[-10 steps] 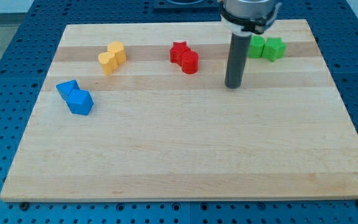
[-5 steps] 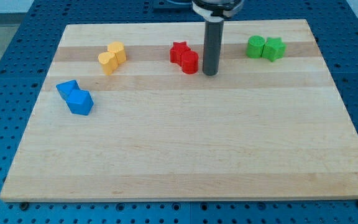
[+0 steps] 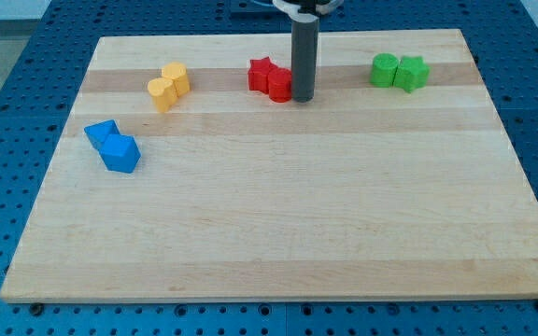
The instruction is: Move red blocks to the top right of the yellow blocks
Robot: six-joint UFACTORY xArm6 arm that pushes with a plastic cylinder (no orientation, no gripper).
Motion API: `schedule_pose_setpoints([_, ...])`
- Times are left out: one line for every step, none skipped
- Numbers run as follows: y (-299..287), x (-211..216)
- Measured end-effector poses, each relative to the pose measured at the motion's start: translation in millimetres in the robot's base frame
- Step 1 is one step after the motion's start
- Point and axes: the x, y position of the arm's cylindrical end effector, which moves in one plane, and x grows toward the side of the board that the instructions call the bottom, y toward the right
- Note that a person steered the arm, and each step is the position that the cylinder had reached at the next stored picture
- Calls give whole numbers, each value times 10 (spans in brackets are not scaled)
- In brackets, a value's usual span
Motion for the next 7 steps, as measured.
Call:
schedule_pose_setpoints([-119,-140])
schedule_pose_setpoints([-220,-284])
schedule_pose_setpoints([-228,-469])
schedule_pose_setpoints([-232,-600])
schedule_pose_setpoints([-26,-80])
schedule_pose_setpoints([36,351])
schedule_pose_setpoints([-19,271])
